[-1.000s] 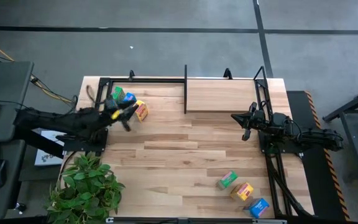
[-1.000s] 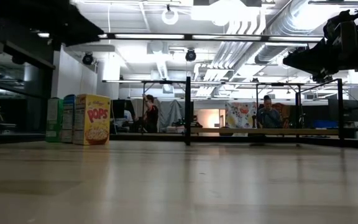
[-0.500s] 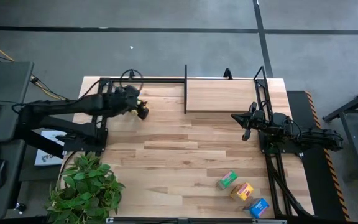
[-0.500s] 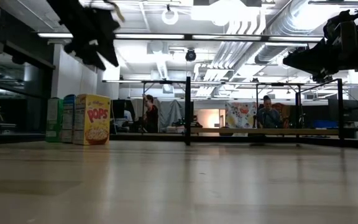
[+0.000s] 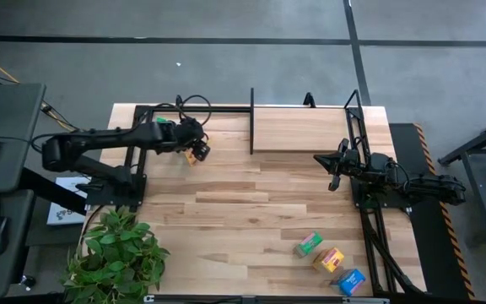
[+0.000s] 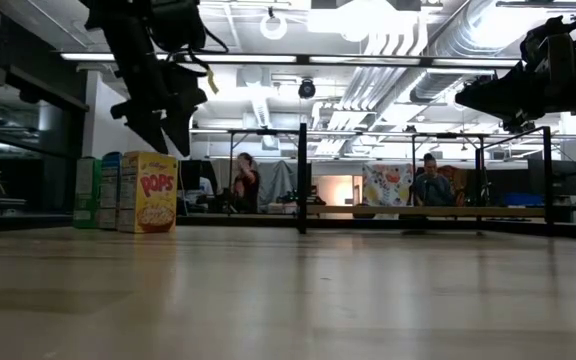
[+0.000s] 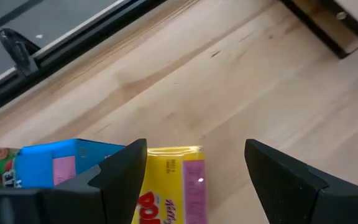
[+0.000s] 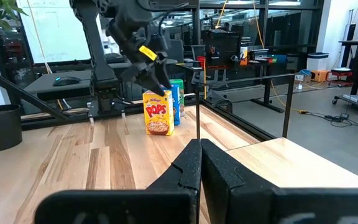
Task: Stack cereal on shelf
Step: Put the top yellow cereal box on the shelf
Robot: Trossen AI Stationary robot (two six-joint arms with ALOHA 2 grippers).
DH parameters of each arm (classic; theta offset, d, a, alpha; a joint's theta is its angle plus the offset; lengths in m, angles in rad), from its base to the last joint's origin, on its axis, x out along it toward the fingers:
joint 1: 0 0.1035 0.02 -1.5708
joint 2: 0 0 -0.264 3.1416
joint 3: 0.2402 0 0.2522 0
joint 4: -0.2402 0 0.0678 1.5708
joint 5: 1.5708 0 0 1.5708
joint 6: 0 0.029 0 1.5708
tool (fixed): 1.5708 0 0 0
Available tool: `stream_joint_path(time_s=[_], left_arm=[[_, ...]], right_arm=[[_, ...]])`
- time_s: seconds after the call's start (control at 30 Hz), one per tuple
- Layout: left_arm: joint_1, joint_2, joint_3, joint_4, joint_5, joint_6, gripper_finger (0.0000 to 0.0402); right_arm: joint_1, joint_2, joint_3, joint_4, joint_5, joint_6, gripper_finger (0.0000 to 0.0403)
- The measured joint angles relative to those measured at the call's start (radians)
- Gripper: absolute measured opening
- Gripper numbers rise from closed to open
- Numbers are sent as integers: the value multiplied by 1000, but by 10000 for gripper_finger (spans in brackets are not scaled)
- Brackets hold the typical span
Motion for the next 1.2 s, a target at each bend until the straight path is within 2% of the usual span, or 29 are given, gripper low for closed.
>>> stream_joint_path(time_s=[0.23, 0.4, 0.83, 1.1, 1.2], left_arm=[[0, 9, 0, -51, -94, -39, 262], [0, 9, 0, -70, -31, -62, 262], [0, 10, 0, -127, 12, -97, 262], [-3, 64, -38, -116, 80, -112, 260], [-6, 85, -53, -110, 68, -112, 260]], right_arm=[[0, 0, 0, 0, 0, 0, 0], [0, 0, 0, 0, 0, 0, 0], [0, 0, 0, 0, 0, 0, 0], [0, 0, 0, 0, 0, 0, 0], [0, 0, 0, 0, 0, 0, 0]])
